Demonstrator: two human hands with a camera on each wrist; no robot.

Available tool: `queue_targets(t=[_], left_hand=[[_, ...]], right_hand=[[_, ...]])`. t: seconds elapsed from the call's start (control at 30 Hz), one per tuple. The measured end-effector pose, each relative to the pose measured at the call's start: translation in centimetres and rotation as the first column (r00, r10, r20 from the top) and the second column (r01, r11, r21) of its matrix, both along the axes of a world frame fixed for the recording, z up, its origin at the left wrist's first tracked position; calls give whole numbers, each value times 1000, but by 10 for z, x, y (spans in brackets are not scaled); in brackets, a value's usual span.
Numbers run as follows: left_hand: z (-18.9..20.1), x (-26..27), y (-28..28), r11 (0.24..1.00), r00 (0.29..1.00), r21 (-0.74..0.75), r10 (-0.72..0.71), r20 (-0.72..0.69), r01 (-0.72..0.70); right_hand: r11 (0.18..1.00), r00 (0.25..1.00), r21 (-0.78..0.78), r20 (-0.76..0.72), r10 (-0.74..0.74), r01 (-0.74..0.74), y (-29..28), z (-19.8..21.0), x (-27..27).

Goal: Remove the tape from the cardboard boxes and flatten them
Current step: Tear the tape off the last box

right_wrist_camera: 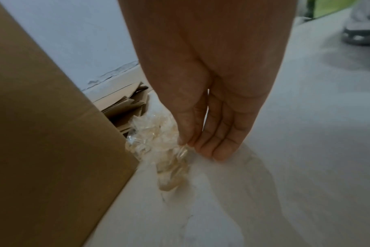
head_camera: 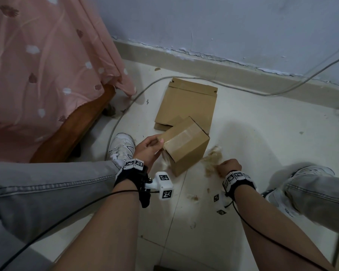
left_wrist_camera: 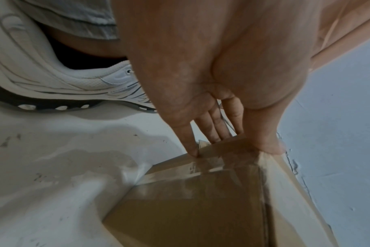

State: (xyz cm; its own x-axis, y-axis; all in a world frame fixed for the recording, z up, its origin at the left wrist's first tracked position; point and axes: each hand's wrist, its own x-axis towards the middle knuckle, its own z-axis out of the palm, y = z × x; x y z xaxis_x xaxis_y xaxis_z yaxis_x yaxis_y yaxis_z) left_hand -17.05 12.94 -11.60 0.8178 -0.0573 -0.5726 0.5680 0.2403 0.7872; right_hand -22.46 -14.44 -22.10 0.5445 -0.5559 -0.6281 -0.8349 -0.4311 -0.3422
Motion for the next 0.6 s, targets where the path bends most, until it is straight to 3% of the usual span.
queue_targets(t=[0.23, 0.37, 0.6], left_hand=[[0, 0, 0, 1000, 1000, -11, 7, -3, -7], [0, 0, 0, 1000, 1000, -14, 10, -5, -10], [0, 0, -1, 1000, 1000, -21, 23, 0, -23]], right_hand=[[995, 994, -1, -46, -100, 100, -12, -7, -16], [990, 990, -3, 4, -142, 142, -18, -9, -22], [999, 991, 36, 128, -43, 39, -12, 1, -10]])
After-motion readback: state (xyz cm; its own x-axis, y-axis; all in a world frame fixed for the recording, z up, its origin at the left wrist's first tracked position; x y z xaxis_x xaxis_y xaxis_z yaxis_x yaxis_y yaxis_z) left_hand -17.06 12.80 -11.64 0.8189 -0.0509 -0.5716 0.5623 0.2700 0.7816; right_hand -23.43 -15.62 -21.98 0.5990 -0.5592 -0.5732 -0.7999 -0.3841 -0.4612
